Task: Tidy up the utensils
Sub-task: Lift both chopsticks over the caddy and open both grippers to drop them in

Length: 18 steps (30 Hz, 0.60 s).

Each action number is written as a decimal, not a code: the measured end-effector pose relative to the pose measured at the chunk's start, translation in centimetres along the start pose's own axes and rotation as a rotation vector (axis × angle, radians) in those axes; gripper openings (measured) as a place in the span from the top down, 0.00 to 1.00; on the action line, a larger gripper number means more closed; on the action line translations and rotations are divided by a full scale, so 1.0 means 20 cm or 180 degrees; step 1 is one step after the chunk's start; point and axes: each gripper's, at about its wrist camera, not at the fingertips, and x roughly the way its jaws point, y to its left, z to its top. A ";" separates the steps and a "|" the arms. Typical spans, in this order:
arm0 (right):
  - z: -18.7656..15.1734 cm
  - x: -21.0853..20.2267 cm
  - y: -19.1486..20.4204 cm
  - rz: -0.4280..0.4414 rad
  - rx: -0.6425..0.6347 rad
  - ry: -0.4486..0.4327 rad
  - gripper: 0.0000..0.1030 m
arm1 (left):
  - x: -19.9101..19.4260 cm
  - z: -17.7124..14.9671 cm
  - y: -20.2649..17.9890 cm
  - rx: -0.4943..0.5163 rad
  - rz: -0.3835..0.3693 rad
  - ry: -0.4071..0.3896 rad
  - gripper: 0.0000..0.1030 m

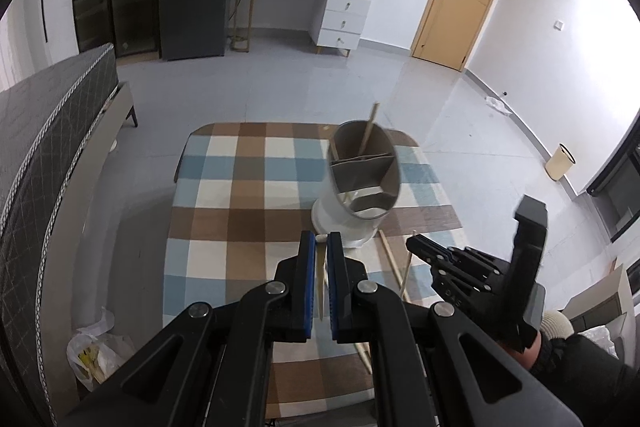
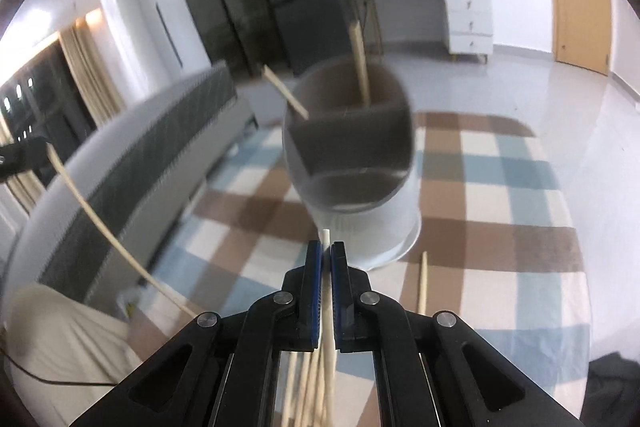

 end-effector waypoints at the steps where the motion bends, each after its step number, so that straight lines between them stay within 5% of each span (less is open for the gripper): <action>1: 0.00 -0.04 -0.01 0.0010 0.0041 -0.0050 0.97 | -0.01 0.01 -0.02 0.0024 0.0001 -0.0008 0.99; 10: 0.06 -0.25 0.00 0.0076 0.0191 -0.0473 0.97 | -0.10 0.15 -0.12 0.0104 -0.0038 -0.0136 0.99; 18: 0.39 -0.46 0.02 0.0164 0.0067 -0.0976 0.97 | -0.12 0.42 -0.16 0.0039 -0.0190 -0.0281 0.99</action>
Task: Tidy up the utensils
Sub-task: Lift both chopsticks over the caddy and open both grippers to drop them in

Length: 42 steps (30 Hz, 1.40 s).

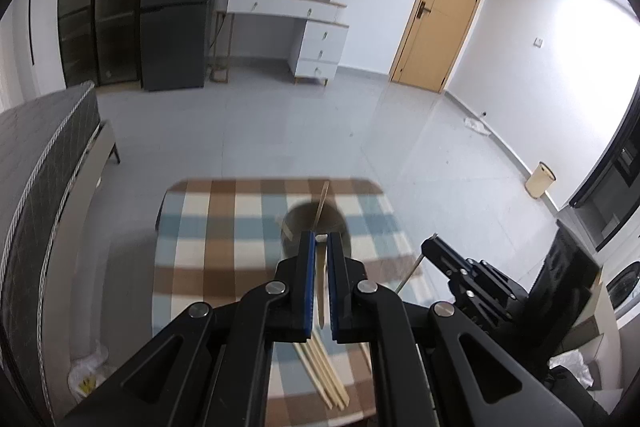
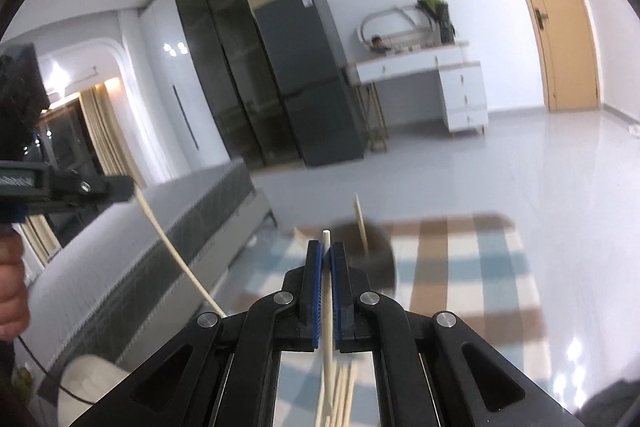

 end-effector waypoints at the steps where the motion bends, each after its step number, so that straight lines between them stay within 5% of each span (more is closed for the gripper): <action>1: 0.07 0.00 0.00 0.0016 -0.0005 -0.0074 0.97 | 0.01 0.04 -0.01 0.0020 -0.0001 -0.0041 0.99; 13: 0.49 0.22 -0.09 -0.0085 0.0004 -0.0614 0.97 | 0.33 0.33 0.05 0.0028 0.0002 -0.0280 0.99; 21: 0.44 0.46 -0.16 -0.0178 0.0048 -0.0666 0.97 | 0.60 0.27 0.11 0.0103 0.0039 -0.0041 0.99; 30: 0.27 0.62 -0.16 -0.0039 -0.0200 -0.0316 0.96 | 0.69 0.18 0.12 0.0085 -0.0041 0.0290 0.98; 33: 0.23 0.64 -0.15 0.0054 -0.0252 -0.0118 0.92 | 0.65 0.16 0.09 0.0147 0.0027 0.0303 0.81; 35: 0.21 0.62 -0.16 0.0035 -0.0224 -0.0002 0.83 | 0.60 0.17 0.08 0.0141 0.0086 0.0231 0.48; 42: 0.13 0.40 -0.18 -0.0041 -0.0011 -0.0025 0.58 | 0.36 0.15 0.06 0.0030 0.0329 -0.0022 0.40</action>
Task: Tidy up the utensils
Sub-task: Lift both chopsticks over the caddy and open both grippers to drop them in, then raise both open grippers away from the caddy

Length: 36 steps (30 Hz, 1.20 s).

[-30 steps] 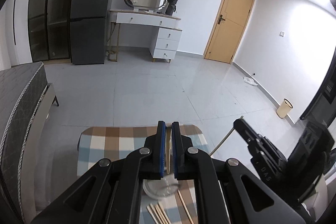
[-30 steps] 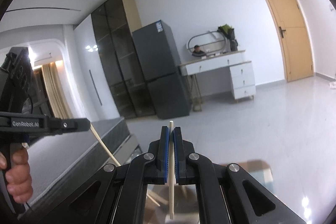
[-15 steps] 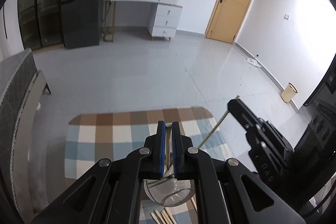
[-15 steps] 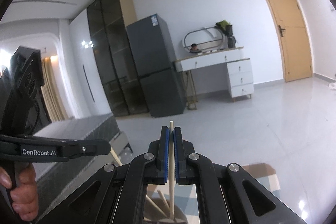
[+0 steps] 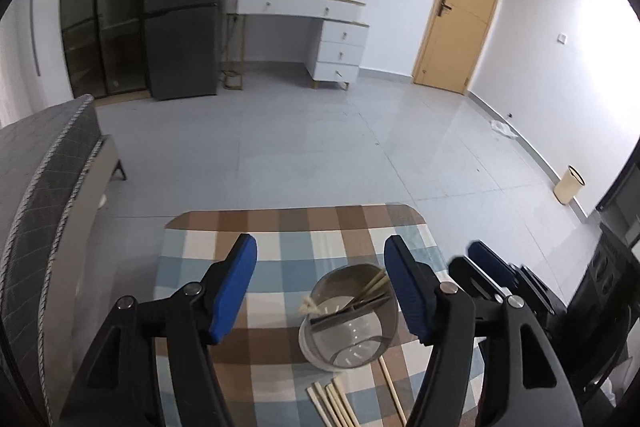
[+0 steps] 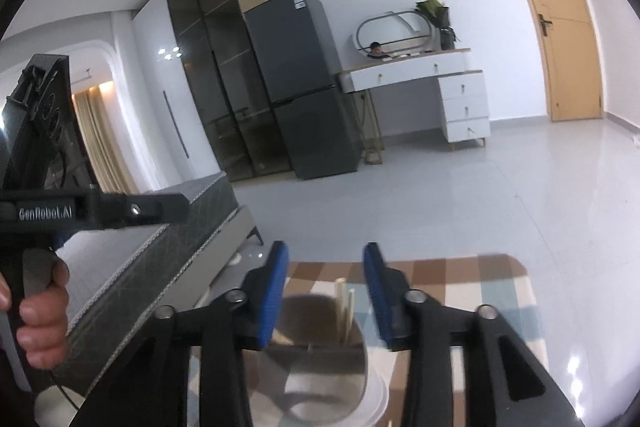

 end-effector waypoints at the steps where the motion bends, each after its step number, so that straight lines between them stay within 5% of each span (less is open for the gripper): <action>1: -0.01 -0.05 0.01 -0.0008 0.0011 -0.0010 0.57 | -0.07 -0.01 -0.01 0.0001 0.0032 -0.0050 0.38; 5: -0.03 -0.22 0.05 -0.0068 0.0014 -0.0034 0.39 | -0.23 -0.06 -0.04 0.0003 0.0152 -0.0302 0.26; 13: -0.05 -0.52 0.18 -0.0112 -0.0043 -0.0210 0.29 | -0.56 -0.23 -0.11 0.0064 0.0348 -0.0819 0.12; 20: -0.11 -0.71 0.27 -0.0102 -0.0046 -0.0304 0.20 | -0.69 -0.38 -0.08 -0.0073 0.0313 -0.1005 0.09; 27: -0.28 -0.81 0.34 -0.0076 -0.0085 -0.0270 0.18 | -0.63 -0.63 -0.03 -0.0128 0.0310 -0.0797 0.09; 36: -0.52 -0.74 0.30 -0.0228 -0.0059 0.0102 0.18 | -0.34 -0.87 0.06 -0.0274 0.0339 -0.0359 0.09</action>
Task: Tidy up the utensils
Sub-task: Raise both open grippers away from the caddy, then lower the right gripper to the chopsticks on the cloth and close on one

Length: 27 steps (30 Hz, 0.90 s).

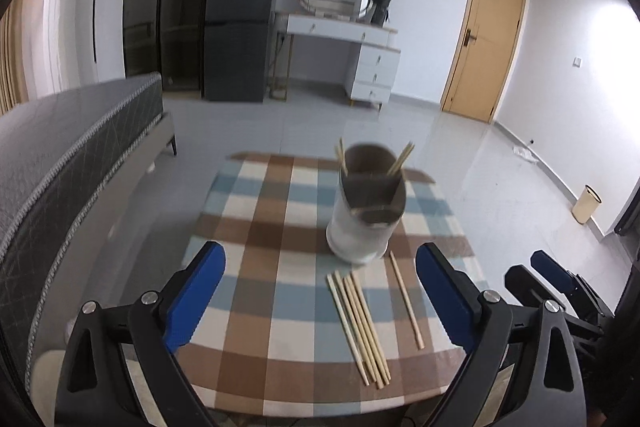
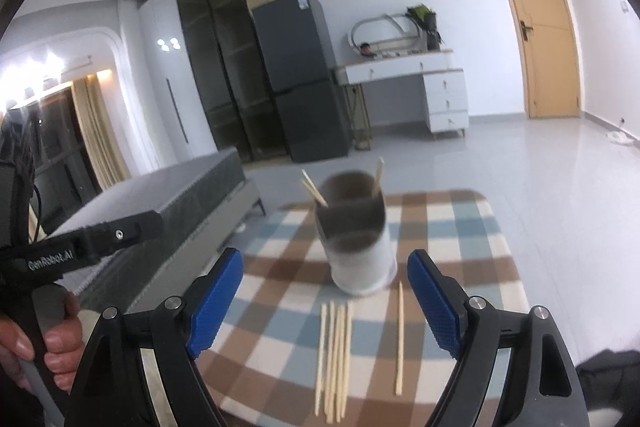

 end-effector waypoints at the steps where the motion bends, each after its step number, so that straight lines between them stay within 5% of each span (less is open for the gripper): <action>1: -0.02 0.02 -0.02 0.0000 0.0023 0.0050 0.18 | 0.05 -0.01 0.01 -0.0030 0.0005 0.0032 0.09; 12: -0.16 0.23 -0.12 -0.0163 0.0061 0.0585 0.18 | 0.35 -0.11 0.04 -0.0110 0.0084 0.0338 0.09; 17: -0.17 0.46 -0.27 -0.0290 0.0282 0.1083 0.19 | 0.50 -0.17 0.10 -0.0126 0.0183 0.0542 0.09; 22: -0.16 0.74 -0.40 -0.0382 0.0109 0.1574 0.26 | 0.62 -0.16 0.16 -0.0308 0.0277 0.0770 0.09; 27: -0.21 1.05 -0.48 -0.0457 -0.0203 0.2065 0.51 | 0.67 -0.16 0.21 -0.0466 0.0272 0.0932 0.09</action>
